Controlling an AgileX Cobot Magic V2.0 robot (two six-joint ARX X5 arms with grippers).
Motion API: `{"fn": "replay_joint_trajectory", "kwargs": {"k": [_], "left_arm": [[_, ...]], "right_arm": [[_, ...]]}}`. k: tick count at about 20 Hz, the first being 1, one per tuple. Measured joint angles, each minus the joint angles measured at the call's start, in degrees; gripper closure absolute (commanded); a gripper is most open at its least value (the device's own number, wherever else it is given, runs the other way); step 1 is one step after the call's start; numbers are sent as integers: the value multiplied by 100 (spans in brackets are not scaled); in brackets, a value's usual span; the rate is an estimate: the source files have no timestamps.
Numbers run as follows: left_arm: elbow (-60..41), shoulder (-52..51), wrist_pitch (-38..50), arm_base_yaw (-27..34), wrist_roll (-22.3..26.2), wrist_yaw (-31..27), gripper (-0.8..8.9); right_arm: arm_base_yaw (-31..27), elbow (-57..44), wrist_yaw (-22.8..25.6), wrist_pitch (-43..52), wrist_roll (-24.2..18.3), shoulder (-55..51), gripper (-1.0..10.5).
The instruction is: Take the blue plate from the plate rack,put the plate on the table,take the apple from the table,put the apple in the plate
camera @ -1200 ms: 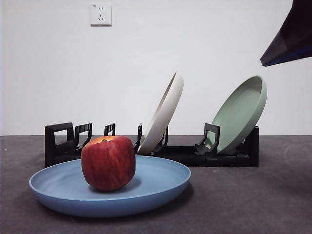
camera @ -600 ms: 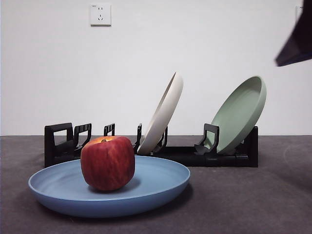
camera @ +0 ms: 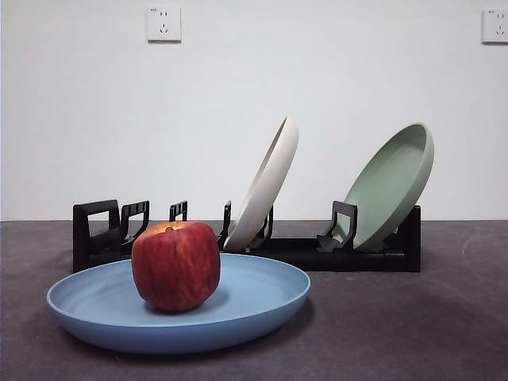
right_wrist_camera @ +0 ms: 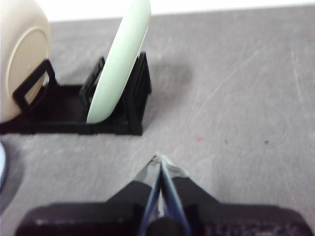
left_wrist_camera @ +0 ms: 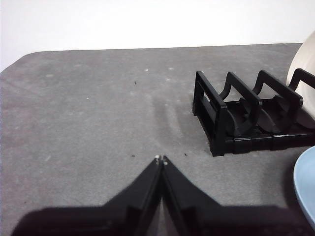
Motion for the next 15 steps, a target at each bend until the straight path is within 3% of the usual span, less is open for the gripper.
{"fn": "replay_joint_trajectory", "kwargs": {"k": [3,15], "left_arm": [[0,0,0,0,0,0,815],[0,0,0,0,0,2,815]], "right_arm": [[-48,-715,2,673,98,-599,946],[-50,-1008,4,501,240,-1080,946]]}}
